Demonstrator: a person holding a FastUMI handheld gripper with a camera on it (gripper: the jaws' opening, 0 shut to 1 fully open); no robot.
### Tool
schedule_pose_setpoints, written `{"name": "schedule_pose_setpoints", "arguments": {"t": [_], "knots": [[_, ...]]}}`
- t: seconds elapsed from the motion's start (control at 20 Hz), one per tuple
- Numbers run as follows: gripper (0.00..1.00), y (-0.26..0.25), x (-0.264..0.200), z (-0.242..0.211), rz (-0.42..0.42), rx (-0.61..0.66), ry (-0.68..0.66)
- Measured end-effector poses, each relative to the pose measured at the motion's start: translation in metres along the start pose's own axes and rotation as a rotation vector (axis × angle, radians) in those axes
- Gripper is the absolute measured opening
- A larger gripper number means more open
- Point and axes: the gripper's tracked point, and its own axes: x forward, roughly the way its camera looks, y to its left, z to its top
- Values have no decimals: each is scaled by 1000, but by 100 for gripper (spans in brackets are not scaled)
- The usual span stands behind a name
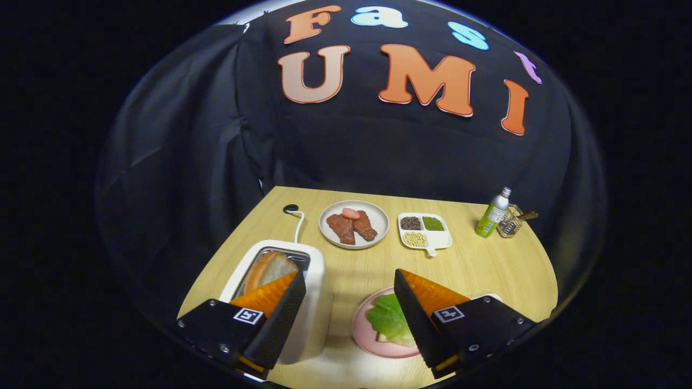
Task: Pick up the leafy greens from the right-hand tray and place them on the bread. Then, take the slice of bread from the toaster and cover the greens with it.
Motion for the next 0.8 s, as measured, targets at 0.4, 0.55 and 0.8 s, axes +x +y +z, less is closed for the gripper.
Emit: {"name": "schedule_pose_setpoints", "arguments": {"t": [0.4, 0.55, 0.8], "knots": [[99, 62, 3, -4, 70, -36, 0], [98, 71, 9, -12, 65, -51, 26], [73, 82, 22, -31, 52, -77, 84]]}}
